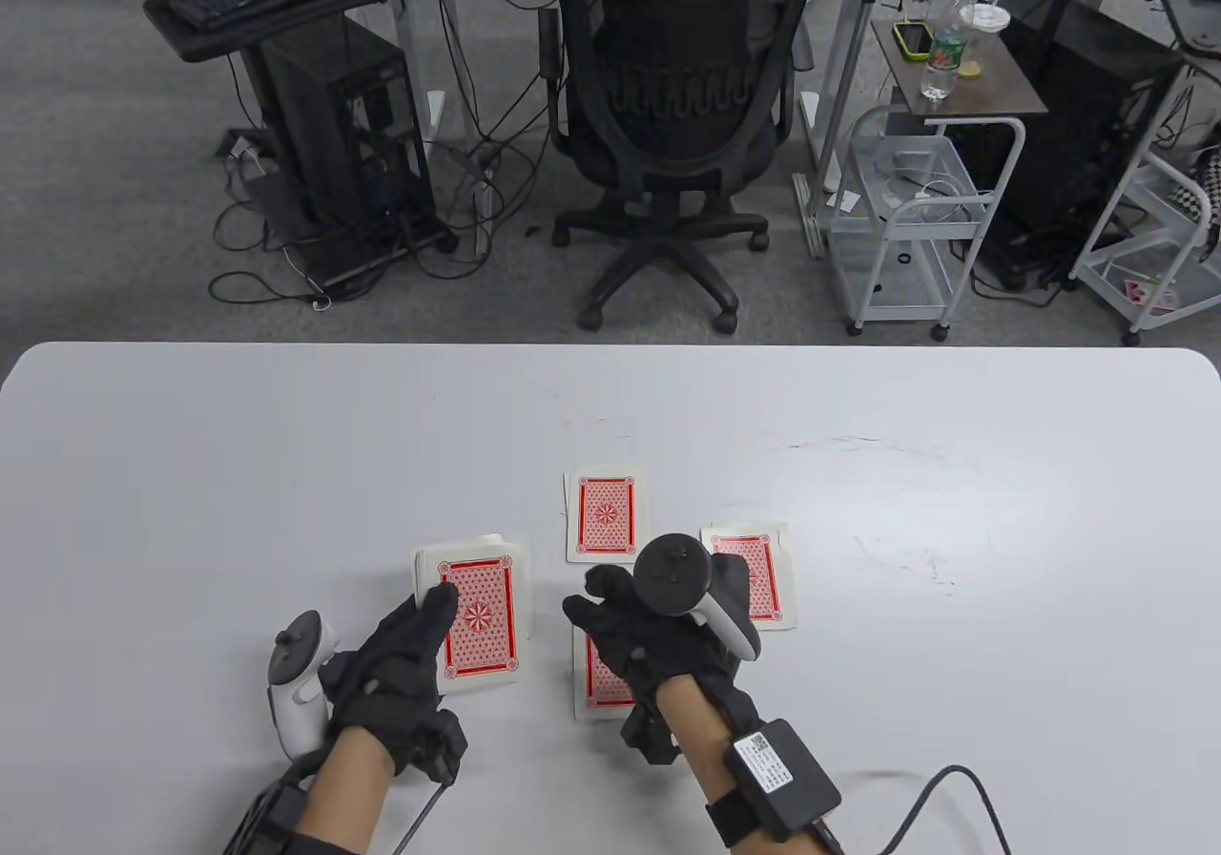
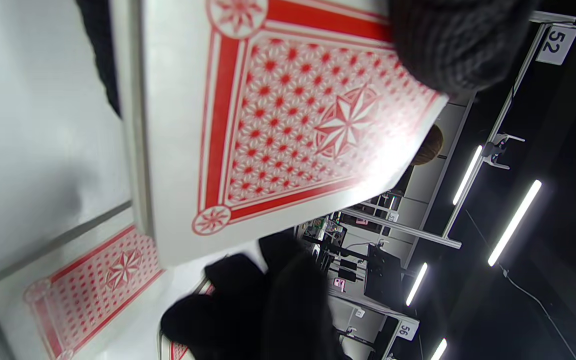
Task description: Four-player card dealing with fan arrangement
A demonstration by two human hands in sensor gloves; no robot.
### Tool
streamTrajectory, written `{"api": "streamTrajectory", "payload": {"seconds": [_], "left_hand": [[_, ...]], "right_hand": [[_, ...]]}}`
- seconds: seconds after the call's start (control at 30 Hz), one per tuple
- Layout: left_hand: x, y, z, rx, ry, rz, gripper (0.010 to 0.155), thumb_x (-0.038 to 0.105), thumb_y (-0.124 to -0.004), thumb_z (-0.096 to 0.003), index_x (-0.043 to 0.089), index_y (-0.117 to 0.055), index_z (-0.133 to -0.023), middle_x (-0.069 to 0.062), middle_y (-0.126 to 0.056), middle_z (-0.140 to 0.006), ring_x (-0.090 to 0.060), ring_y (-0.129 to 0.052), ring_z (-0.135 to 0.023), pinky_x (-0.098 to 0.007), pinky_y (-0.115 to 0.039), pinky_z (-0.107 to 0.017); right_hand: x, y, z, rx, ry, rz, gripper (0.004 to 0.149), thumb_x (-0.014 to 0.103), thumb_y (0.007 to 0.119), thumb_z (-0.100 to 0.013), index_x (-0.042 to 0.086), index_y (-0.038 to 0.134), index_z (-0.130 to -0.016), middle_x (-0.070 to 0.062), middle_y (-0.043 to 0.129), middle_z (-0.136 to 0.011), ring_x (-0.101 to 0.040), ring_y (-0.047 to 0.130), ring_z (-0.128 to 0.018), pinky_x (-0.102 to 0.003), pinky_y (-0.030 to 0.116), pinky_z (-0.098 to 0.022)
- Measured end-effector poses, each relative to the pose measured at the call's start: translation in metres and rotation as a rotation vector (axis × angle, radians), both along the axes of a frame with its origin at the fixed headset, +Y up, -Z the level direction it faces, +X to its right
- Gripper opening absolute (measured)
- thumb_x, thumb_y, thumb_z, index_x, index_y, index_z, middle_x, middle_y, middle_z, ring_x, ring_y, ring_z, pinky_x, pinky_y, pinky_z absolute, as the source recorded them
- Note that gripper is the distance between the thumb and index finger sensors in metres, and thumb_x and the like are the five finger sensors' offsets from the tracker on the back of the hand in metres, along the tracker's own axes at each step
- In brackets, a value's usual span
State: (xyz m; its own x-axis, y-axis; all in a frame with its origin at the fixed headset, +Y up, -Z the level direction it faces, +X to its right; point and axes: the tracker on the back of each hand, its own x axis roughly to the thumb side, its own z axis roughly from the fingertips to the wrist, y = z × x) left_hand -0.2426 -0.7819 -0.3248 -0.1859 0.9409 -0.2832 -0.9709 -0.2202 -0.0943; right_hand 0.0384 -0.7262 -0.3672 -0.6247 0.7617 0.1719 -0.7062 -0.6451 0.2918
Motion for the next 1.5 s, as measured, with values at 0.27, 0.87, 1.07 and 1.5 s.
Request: {"api": "streamTrajectory", "payload": {"seconds": [0.27, 0.87, 1.07, 1.5], "left_hand": [[0.018, 0.002, 0.005, 0.001, -0.052, -0.027, 0.049, 0.056, -0.079, -0.0484, 0.032, -0.077, -0.091, 0.008, -0.094, -0.085, -0.024, -0.105, -0.069, -0.044, -0.09, -0.048], [-0.072, -0.002, -0.005, -0.06, 0.234, 0.021, 0.049, 0.056, -0.076, -0.0501, 0.033, -0.075, -0.093, 0.008, -0.093, -0.088, -0.025, -0.103, -0.071, -0.044, -0.089, -0.05], [-0.086, -0.01, -0.006, -0.097, 0.279, 0.008, 0.049, 0.056, -0.076, -0.0503, 0.033, -0.074, -0.094, 0.008, -0.092, -0.088, -0.025, -0.103, -0.072, -0.044, -0.088, -0.05], [-0.075, -0.008, -0.012, -0.073, 0.228, 0.002, 0.049, 0.056, -0.077, -0.0501, 0.032, -0.075, -0.093, 0.008, -0.093, -0.088, -0.025, -0.104, -0.07, -0.044, -0.089, -0.05]], "right_hand": [[-0.014, -0.002, 0.01, 0.062, -0.044, -0.123, 0.064, 0.038, 0.091, -0.046, 0.006, 0.066, -0.096, -0.002, 0.086, -0.072, -0.02, 0.105, -0.048, -0.056, 0.075, -0.052], [-0.033, 0.005, -0.051, -0.059, -0.099, -0.063, 0.068, 0.031, 0.088, -0.049, -0.002, 0.057, -0.101, -0.006, 0.086, -0.073, -0.015, 0.102, -0.033, -0.053, 0.077, -0.049], [-0.094, -0.008, -0.081, -0.081, -0.07, 0.239, 0.075, 0.033, 0.087, -0.049, -0.004, 0.05, -0.103, -0.005, 0.086, -0.072, -0.011, 0.102, -0.029, -0.051, 0.079, -0.047], [-0.132, -0.026, -0.082, 0.057, -0.055, 0.81, 0.073, 0.047, 0.084, -0.05, 0.004, 0.057, -0.103, 0.001, 0.089, -0.067, -0.006, 0.099, -0.026, -0.047, 0.08, -0.045]]}}
